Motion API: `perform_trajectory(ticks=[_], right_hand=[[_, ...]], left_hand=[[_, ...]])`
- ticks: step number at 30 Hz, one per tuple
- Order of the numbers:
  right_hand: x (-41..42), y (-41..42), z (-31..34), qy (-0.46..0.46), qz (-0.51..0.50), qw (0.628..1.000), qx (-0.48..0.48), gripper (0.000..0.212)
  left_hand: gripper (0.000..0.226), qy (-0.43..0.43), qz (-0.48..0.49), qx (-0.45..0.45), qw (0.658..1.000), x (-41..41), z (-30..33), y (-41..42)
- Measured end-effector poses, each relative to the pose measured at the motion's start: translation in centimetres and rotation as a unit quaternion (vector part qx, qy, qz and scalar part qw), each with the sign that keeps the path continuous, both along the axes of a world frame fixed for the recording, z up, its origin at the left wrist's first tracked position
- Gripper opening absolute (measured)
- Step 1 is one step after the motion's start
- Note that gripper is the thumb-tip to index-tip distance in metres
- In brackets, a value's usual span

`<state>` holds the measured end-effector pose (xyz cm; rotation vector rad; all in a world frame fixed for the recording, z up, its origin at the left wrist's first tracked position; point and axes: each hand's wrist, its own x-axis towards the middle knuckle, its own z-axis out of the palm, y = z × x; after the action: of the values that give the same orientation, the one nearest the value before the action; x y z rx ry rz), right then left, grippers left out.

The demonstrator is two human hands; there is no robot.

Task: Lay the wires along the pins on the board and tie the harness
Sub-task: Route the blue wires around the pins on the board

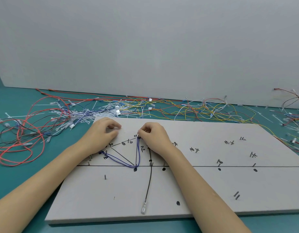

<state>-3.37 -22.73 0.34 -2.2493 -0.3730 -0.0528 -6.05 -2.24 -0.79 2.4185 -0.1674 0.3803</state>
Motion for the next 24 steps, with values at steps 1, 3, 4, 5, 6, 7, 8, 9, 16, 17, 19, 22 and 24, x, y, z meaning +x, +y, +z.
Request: perform_trajectory(ticks=[1,3,4,5,6,7,8,9,16,17,19,22,24], right_hand=[[-0.02,-0.01,0.02,0.0,0.0,1.0,0.0,0.016],[-0.05,-0.02,0.04,0.001,0.001,1.0,-0.001,0.016],[-0.07,-0.03,0.04,0.001,0.001,1.0,0.0,0.016],[-0.07,-0.03,0.05,0.001,0.001,1.0,0.0,0.016],[-0.07,-0.03,0.05,0.001,0.0,1.0,0.001,0.016],[-0.07,-0.04,0.06,0.002,0.0,1.0,0.001,0.016],[-0.06,-0.04,0.06,0.003,0.0,1.0,0.002,0.016],[-0.06,-0.05,0.06,0.004,0.001,1.0,0.004,0.016],[-0.06,-0.09,0.04,0.002,0.001,1.0,0.002,0.016],[-0.06,-0.1,0.04,0.003,0.001,1.0,0.002,0.016],[-0.07,-0.1,0.04,0.002,0.001,1.0,0.001,0.016],[-0.06,-0.1,0.05,0.001,0.001,1.0,-0.001,0.016],[-0.05,-0.1,0.06,-0.001,0.002,1.0,-0.002,0.016]], left_hand=[[0.023,-0.001,0.001,0.0,1.0,-0.01,0.01,0.0],[0.023,-0.001,-0.001,0.0,1.0,0.0,0.02,0.04],[0.022,0.0,-0.004,-0.001,1.0,-0.02,0.03,0.05],[0.021,0.001,-0.006,-0.002,1.0,-0.05,0.05,0.04],[0.021,0.002,-0.008,-0.005,1.0,-0.06,0.07,0.04],[0.022,0.001,-0.009,-0.006,1.0,-0.09,0.08,0.05],[0.022,0.001,-0.008,-0.007,1.0,-0.09,0.09,0.06],[0.022,0.001,-0.008,-0.008,1.0,-0.09,0.09,0.07],[0.022,0.003,-0.01,-0.009,1.0,-0.13,0.12,-0.01],[0.022,0.003,-0.01,-0.009,1.0,-0.14,0.13,-0.03],[0.022,0.003,-0.01,-0.011,1.0,-0.14,0.15,-0.04],[0.023,0.003,-0.008,-0.014,1.0,-0.16,0.14,-0.09],[0.024,0.004,-0.007,-0.017,1.0,-0.17,0.11,-0.09]])
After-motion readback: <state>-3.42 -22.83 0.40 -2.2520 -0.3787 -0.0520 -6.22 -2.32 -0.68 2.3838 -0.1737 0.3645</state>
